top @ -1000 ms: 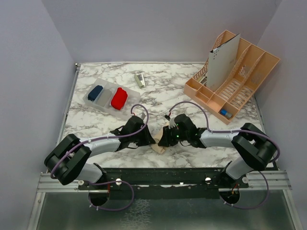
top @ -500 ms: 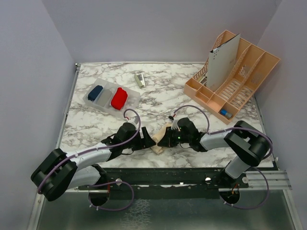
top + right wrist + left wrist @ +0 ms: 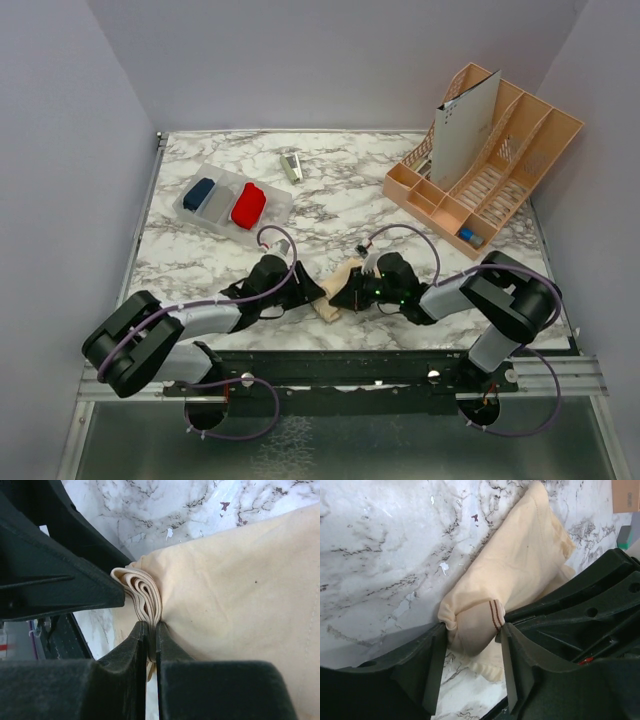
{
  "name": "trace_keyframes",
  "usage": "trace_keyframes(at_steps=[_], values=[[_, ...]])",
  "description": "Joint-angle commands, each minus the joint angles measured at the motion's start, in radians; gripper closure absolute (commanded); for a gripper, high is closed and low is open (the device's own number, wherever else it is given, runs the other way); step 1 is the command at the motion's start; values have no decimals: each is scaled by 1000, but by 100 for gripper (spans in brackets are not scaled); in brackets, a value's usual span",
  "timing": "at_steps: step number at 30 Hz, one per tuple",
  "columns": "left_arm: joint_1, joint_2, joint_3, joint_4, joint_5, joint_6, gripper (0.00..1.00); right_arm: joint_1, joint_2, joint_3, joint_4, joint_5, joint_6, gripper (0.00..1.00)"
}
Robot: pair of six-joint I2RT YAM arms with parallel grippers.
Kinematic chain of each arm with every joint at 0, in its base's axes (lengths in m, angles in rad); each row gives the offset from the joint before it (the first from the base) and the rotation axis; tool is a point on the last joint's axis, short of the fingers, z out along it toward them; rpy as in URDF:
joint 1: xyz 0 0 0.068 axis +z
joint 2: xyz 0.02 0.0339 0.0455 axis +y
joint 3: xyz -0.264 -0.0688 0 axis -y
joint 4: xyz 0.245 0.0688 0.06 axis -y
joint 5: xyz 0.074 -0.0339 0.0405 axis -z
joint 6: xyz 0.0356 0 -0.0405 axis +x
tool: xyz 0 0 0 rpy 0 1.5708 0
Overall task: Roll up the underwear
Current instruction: Roll the underwear to the center of the board.
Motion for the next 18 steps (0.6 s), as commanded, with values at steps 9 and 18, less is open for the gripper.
trace_keyframes(at_steps=[9, 18], values=[[-26, 133, -49, -88, -102, 71, 95, -5, 63, -93, -142, 2, -88, 86], [-27, 66, 85, -286, -127, 174, 100, -5, -158, 23, -280, 3, -237, 49]])
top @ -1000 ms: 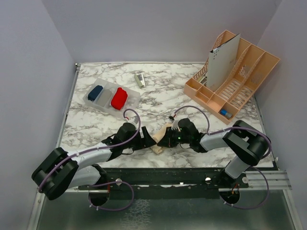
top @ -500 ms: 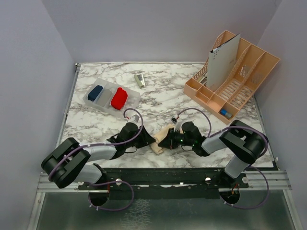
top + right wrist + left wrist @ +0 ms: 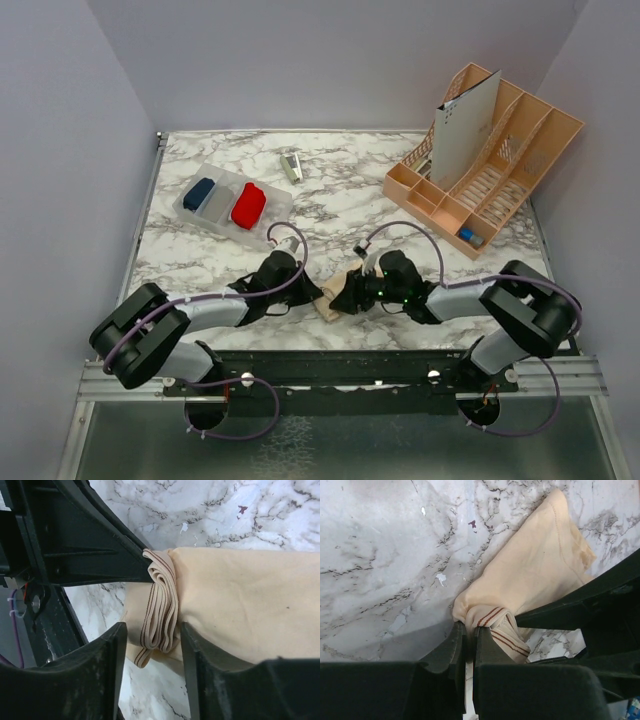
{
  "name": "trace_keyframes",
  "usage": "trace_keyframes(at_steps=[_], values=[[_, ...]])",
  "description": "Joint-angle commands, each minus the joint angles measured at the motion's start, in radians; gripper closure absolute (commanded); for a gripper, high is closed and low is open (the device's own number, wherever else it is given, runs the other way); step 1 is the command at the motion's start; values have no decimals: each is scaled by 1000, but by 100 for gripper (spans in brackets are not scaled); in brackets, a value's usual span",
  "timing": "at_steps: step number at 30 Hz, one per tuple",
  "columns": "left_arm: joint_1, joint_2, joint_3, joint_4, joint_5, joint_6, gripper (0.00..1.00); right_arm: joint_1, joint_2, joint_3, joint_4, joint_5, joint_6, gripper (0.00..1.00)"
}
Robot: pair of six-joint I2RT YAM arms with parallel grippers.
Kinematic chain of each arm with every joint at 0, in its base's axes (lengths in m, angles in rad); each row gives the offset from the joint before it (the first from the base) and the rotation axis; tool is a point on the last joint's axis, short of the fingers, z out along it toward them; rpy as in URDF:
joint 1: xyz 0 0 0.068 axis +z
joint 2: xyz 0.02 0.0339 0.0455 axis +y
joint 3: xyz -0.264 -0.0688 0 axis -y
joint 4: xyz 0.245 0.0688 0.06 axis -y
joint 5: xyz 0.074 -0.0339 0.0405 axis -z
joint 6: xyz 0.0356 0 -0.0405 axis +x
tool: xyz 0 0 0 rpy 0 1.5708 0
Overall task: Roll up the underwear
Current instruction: Roll the underwear to the center of the board.
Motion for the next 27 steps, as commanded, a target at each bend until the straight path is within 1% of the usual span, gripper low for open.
trace_keyframes(at_steps=[1, 3, 5, 7, 9, 12, 13, 15, 18, 20, 24, 27], values=[[-6, -20, 54, -354, -119, 98, 100, 0, -110, 40, -253, 42, -151, 46], [-5, -38, 95, -458, -165, 95, 100, 0, -163, 58, -275, 76, -205, 42], [-5, -52, 133, -550, -195, 74, 100, 1, -207, 64, -270, 106, -275, 41], [-5, -58, 161, -629, -210, 38, 100, 4, -254, 29, -193, 128, -336, 40], [-4, -61, 178, -685, -204, 0, 100, 24, -302, -15, -81, 121, -441, 40], [-5, -72, 179, -733, -182, -61, 100, 137, -327, -77, 87, 128, -674, 40], [-4, -78, 174, -737, -175, -82, 100, 190, -320, -80, 109, 158, -763, 40], [-4, -92, 173, -746, -166, -111, 100, 308, -287, -59, 95, 262, -891, 40], [-4, -108, 178, -762, -166, -141, 100, 434, -217, -40, 115, 426, -992, 40], [-4, -117, 181, -766, -167, -150, 100, 508, -161, -32, 161, 522, -1039, 40], [-4, -109, 185, -768, -151, -148, 100, 607, -32, 16, 193, 634, -1129, 41], [-6, -105, 183, -767, -142, -146, 100, 647, 58, 46, 249, 696, -1174, 41]])
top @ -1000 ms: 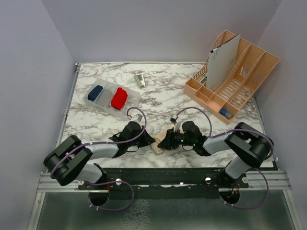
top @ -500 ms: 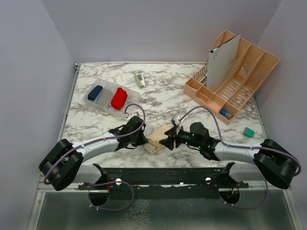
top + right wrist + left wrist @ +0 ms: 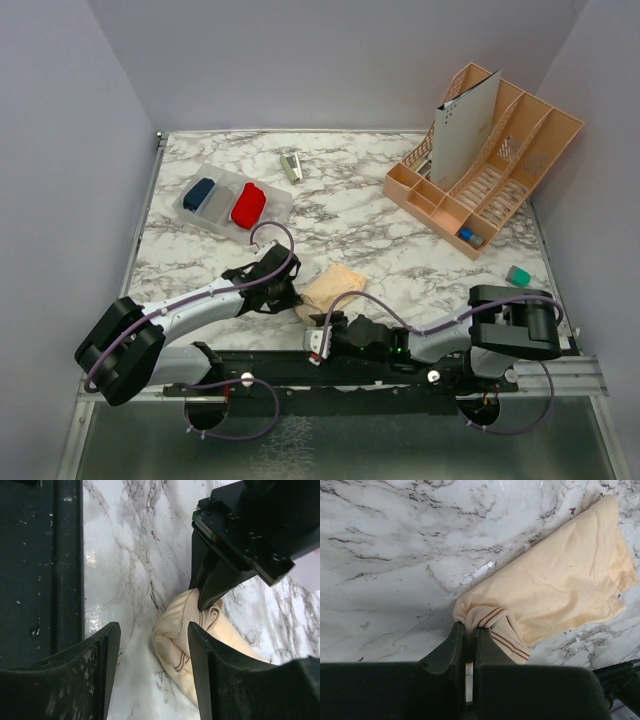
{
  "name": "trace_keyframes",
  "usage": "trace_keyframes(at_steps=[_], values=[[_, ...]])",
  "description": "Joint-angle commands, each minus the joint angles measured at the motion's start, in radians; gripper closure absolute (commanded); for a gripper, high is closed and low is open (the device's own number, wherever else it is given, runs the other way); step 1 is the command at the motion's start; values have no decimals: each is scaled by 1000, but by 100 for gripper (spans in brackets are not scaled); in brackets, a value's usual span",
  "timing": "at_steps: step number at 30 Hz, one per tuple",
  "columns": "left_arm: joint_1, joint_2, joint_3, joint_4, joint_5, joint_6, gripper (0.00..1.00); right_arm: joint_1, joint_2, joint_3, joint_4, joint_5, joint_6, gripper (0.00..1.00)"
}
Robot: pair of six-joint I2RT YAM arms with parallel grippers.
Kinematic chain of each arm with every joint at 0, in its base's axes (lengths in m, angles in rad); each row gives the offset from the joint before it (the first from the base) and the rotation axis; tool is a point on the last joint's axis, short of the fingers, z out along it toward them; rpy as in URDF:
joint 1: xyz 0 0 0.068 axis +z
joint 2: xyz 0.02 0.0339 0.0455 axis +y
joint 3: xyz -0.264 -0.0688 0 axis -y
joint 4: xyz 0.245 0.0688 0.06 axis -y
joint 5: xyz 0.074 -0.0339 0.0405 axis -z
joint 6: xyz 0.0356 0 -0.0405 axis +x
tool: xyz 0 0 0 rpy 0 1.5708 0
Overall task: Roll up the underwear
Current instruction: Roll the underwear to the center of the board.
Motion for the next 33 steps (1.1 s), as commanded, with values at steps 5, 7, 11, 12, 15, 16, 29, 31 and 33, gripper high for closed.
trace_keyframes(at_steps=[5, 7, 11, 12, 15, 16, 29, 31, 33], values=[[0, -4, -12, -101, 0, -3, 100, 66, 199, 111, 122, 239, -175, 42], [0, -6, -13, -101, 2, 3, 100, 68, 227, 117, 118, 263, -197, 45], [0, -10, -11, -107, 5, 10, 100, 72, 247, 107, 70, 295, -206, 50], [-1, -10, -11, -110, 3, 12, 100, 73, 249, 96, 67, 304, -206, 52], [-1, -13, -10, -114, 5, 13, 100, 74, 250, 71, 65, 313, -205, 54], [0, -14, -11, -114, 7, 13, 100, 74, 253, 69, 67, 314, -200, 55], [0, -62, -28, -115, 8, 4, 86, 76, 297, 25, 222, 372, -97, 99], [2, -79, -30, -124, 0, 5, 74, 74, 283, -16, 296, 353, -35, 99], [3, -105, -34, -130, -13, 2, 47, 64, 257, -63, 354, 284, 45, 99]])
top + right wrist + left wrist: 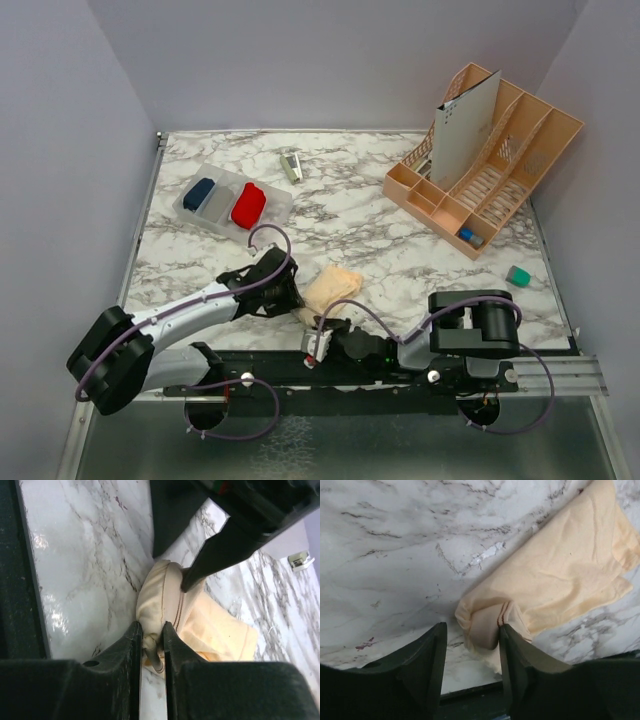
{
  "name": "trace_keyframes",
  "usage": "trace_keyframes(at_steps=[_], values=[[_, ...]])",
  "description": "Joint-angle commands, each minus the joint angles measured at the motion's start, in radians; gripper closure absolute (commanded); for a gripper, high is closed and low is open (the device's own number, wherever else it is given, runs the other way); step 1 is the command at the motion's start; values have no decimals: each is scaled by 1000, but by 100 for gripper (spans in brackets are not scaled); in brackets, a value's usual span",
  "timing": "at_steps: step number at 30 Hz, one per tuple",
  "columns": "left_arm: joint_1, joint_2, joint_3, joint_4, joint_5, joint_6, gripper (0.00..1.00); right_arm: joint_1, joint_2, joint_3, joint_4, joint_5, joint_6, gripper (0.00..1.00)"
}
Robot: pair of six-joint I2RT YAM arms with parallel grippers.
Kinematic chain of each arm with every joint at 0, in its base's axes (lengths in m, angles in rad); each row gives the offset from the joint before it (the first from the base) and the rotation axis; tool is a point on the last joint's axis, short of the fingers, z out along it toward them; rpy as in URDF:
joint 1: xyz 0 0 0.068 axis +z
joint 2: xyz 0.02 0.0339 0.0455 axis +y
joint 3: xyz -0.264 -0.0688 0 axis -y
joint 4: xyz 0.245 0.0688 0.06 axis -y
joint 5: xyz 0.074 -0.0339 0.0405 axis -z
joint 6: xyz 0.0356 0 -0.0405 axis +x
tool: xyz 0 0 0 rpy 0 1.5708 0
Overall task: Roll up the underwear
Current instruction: Roll the underwear to the center of the board.
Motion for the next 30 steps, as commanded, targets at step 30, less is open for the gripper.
trace_keyframes(at_steps=[30], values=[[-31, 2, -269, 455, 169, -164, 20, -139, 103, -372, 677, -122, 822, 100]])
